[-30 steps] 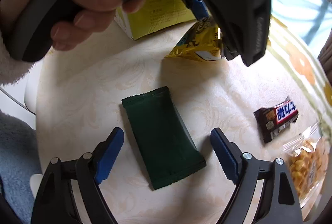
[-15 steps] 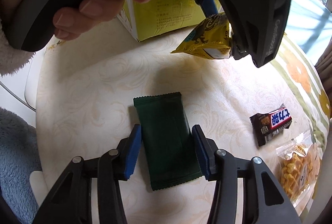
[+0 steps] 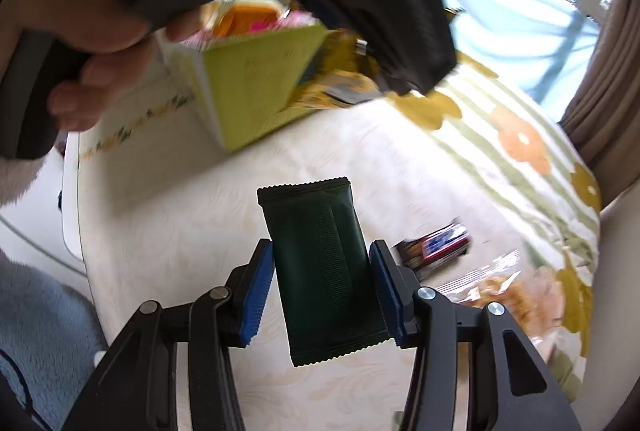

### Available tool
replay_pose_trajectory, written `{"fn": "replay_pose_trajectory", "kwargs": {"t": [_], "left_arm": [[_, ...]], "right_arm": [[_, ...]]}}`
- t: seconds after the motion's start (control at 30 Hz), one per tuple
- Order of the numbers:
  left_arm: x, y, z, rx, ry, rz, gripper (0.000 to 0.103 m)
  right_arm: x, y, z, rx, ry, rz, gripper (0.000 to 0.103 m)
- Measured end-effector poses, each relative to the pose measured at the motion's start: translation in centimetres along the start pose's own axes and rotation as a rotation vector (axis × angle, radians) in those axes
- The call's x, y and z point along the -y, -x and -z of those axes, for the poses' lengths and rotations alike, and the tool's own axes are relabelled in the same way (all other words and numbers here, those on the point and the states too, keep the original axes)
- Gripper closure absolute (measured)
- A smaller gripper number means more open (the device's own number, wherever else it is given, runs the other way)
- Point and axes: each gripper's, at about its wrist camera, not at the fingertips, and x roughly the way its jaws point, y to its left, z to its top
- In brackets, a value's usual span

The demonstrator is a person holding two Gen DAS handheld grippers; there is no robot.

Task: Organize snacks
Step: 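Carry both packs over the yellow box and open both tools to drop them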

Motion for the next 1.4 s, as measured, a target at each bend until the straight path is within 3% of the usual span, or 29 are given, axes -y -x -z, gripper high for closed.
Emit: {"fn": "replay_pose_trajectory", "kwargs": {"t": [0.23, 0.5, 0.8, 1.0, 1.13, 1.4], "left_arm": [[-4.0, 5.3, -0.5, 0.103, 0.066, -0.030, 0.052], [-13.2, 7.9, -0.3, 0.159, 0.158, -0.057, 0.052], [-24.8, 6.4, 1.2, 0.113, 0.191, -0.073, 0.052], [-30.6, 3.4, 2.1, 0.054, 0.190, -0.058, 0.052], [-32.9, 1.2, 2.7, 0.006, 0.181, -0.023, 0.052], [-32.5, 0.4, 3.5, -0.033, 0.134, 0.040, 0.051]], "right_arm": [[1.2, 3.0, -3.8, 0.060, -0.041, 0.054, 0.058], [-0.1, 4.3, -9.4, 0.086, -0.100, 0.114, 0.058], [-2.9, 0.0, -19.3, 0.114, -0.202, 0.088, 0.058], [-5.9, -4.3, -24.1, 0.085, -0.246, 0.073, 0.058], [-6.6, -6.6, -25.5, 0.054, -0.345, 0.055, 0.058], [-6.0, -8.9, -25.7, -0.004, -0.525, 0.055, 0.058]]}}
